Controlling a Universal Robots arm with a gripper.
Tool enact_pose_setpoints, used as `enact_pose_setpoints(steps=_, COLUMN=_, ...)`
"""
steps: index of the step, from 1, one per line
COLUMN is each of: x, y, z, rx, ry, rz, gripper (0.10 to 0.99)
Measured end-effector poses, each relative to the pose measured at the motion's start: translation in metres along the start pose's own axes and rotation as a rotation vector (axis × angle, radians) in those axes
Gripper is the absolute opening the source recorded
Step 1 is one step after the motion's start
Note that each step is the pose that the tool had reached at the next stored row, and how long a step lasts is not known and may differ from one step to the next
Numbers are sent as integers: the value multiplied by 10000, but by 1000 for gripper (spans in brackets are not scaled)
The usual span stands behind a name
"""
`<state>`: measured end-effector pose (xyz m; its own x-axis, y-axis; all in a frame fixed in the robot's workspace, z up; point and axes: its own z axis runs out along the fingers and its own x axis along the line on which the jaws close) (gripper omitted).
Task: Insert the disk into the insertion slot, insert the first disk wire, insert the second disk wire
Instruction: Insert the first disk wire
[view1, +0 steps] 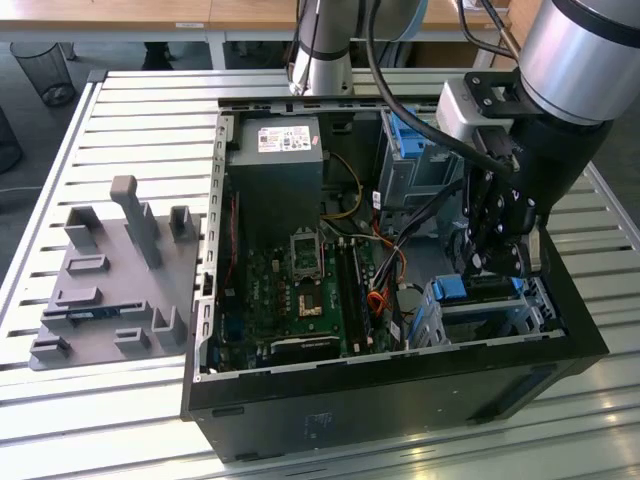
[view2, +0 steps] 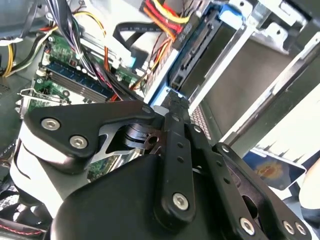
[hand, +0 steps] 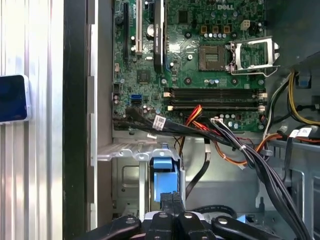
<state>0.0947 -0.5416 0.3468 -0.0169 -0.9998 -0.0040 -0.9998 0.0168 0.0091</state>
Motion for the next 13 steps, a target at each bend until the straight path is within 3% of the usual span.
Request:
enact_pose_setpoints(steps=3, x=-13, y=-34, z=-6, rx=0, ry=-19, rz=-2, gripper=106)
enact_pose_setpoints(steps=8, x=-43, y=-37, z=-78, rx=0, ry=-28, rz=-2, gripper=106)
enact_pose_setpoints(steps=13, x=-100, y=-65, z=-86, rx=-2, ry=-109, rz=-3, gripper=106)
